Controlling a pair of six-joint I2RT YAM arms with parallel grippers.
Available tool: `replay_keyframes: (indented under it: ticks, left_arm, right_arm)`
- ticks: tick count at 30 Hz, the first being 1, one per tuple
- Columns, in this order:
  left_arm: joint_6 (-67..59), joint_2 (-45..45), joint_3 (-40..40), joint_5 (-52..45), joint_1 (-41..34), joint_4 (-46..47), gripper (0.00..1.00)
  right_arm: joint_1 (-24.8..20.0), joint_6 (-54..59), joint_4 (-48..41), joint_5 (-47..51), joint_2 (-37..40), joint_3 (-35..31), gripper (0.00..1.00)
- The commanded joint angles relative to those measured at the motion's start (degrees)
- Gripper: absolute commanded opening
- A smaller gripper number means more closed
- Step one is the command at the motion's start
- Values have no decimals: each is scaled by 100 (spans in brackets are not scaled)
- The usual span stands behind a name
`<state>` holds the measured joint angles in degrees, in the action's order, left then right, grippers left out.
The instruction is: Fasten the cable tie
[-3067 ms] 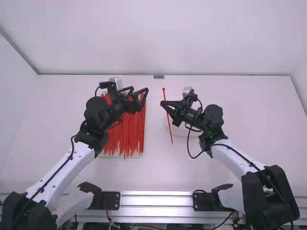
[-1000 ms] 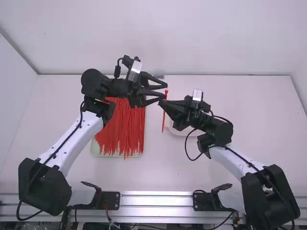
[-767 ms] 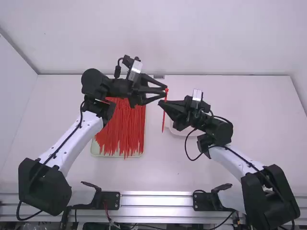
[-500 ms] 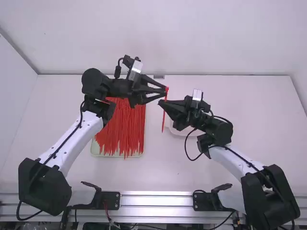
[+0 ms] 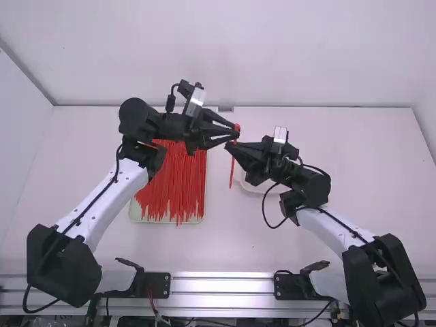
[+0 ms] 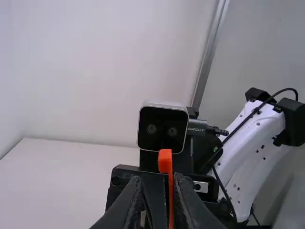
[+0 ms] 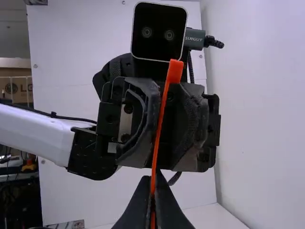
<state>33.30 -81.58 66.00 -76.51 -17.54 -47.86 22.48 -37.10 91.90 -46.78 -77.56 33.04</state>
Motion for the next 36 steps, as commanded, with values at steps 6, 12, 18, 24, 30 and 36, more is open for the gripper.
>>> replay_keyframes:
  ticks: [6, 12, 18, 24, 30, 36]
  left_arm:
    - [125, -35, 162, -44, -39, -63, 2]
    - [122, -35, 162, -42, -83, -61, 2]
    - [181, -35, 162, 24, -79, -42, 2]
    - [468, -33, 160, 411, 101, 262, 2]
    - [494, -35, 162, 564, 162, 507, 2]
    - [485, -39, 162, 887, 452, 1104, 2]
  right_arm:
    - [-28, 94, -98, -20, -2, 184, 0]
    - [-37, 92, -94, -24, -2, 184, 0]
    - [-37, 92, -98, -2, -2, 184, 17]
    - [-57, 94, -103, -31, -2, 181, 99]
    - [-153, 173, -85, -142, -2, 181, 99]
    - [-350, 1178, -83, -1228, -2, 181, 99]
